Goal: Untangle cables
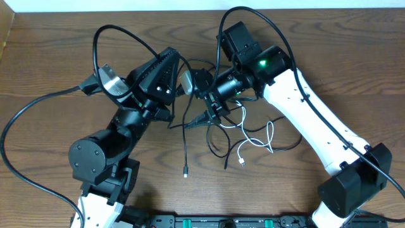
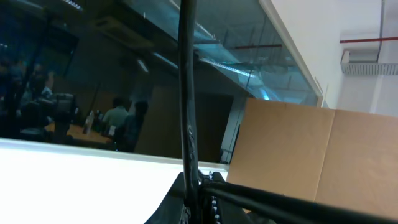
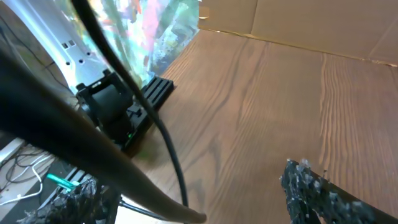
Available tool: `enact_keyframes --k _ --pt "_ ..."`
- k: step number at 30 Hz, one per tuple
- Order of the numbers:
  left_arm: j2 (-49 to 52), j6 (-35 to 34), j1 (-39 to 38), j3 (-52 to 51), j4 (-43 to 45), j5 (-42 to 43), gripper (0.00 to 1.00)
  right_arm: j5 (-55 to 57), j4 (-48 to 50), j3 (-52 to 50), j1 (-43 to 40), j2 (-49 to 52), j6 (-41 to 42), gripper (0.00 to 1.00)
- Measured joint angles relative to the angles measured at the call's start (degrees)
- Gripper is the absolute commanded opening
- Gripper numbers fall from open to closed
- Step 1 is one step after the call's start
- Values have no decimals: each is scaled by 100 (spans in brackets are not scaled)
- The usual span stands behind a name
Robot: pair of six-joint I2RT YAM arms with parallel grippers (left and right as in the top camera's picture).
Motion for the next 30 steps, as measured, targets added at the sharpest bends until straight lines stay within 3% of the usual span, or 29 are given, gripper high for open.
enact_keyframes --k 14,16,18,19,30 --pt "-50 -166 0 0 332 0 7 4 245 0 643 0 0 77" --pt "-79 -170 0 0 332 2 7 4 260 0 680 0 0 69" --pt "-105 -170 0 0 332 0 7 7 284 0 713 0 -22 50" --pt "-122 -170 0 0 334 0 7 7 295 0 728 0 -15 46" --pt "-164 -170 0 0 216 0 8 -20 363 0 791 0 -24 41"
